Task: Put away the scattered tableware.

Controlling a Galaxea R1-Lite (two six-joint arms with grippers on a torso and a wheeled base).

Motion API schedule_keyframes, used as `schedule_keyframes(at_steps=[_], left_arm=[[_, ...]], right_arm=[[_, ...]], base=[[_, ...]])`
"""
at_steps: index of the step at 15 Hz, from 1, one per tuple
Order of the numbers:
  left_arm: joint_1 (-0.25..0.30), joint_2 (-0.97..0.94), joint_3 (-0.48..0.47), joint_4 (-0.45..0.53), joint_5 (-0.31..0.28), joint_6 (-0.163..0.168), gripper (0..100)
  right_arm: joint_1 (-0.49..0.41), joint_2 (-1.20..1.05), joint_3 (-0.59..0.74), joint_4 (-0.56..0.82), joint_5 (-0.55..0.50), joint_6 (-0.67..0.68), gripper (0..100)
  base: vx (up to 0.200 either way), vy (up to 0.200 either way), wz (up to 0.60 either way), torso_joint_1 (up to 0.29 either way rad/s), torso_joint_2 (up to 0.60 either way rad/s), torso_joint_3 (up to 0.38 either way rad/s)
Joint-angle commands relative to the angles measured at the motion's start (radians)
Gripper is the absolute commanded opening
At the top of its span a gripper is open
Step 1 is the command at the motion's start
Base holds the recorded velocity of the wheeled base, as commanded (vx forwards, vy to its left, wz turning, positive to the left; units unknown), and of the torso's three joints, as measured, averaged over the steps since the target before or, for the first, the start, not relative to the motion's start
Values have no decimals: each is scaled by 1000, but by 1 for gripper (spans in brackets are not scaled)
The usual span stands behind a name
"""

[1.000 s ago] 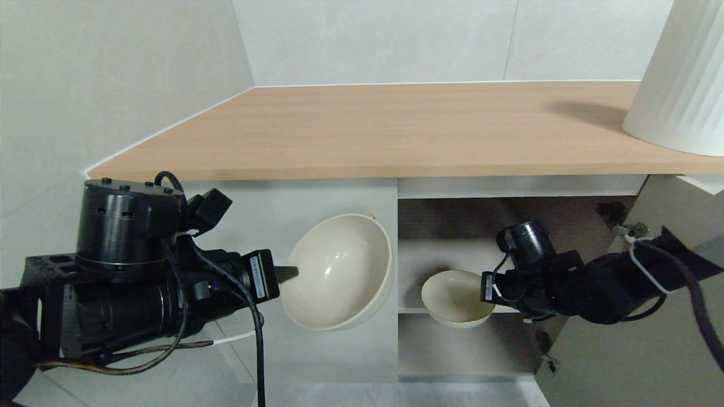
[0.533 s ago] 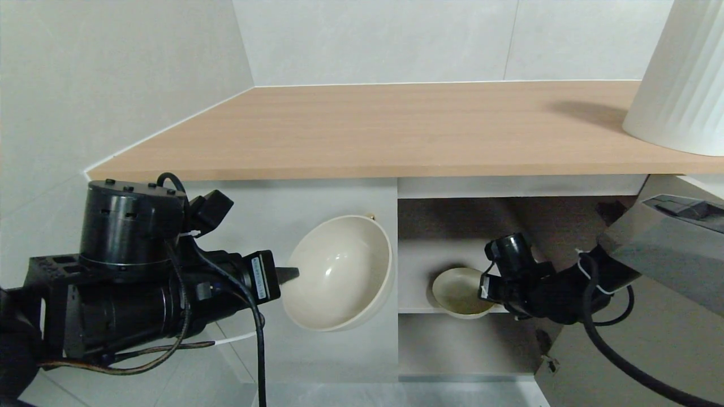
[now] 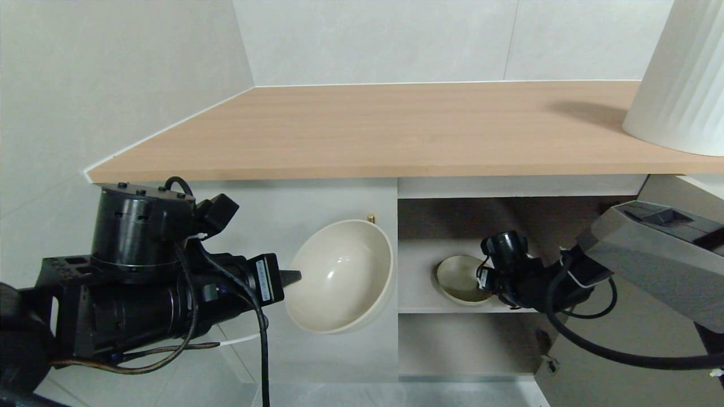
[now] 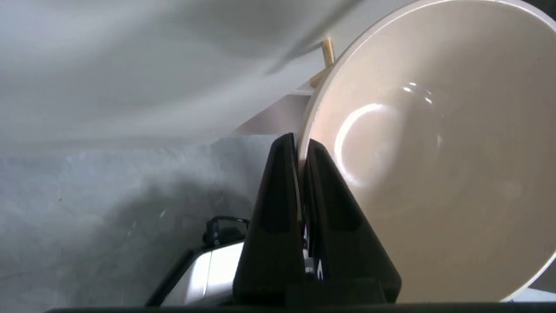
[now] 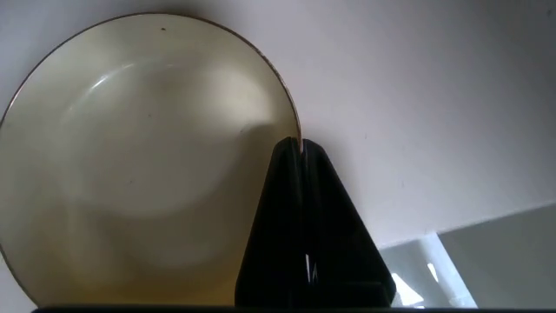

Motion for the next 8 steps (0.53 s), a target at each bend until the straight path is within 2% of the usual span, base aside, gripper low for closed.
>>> schedule_keyframes(at_steps=[1,8], left_arm=[[0,12,0,0,0,0,0],[-3,15,-2,-1,0,0,0]], right_arm=[[-8,9,-14,1,-1,-1,0],[-22,18,-54,1,-12,2,0]], base=[[0,0,0,0,0,0],[0,0,0,0,0,0]])
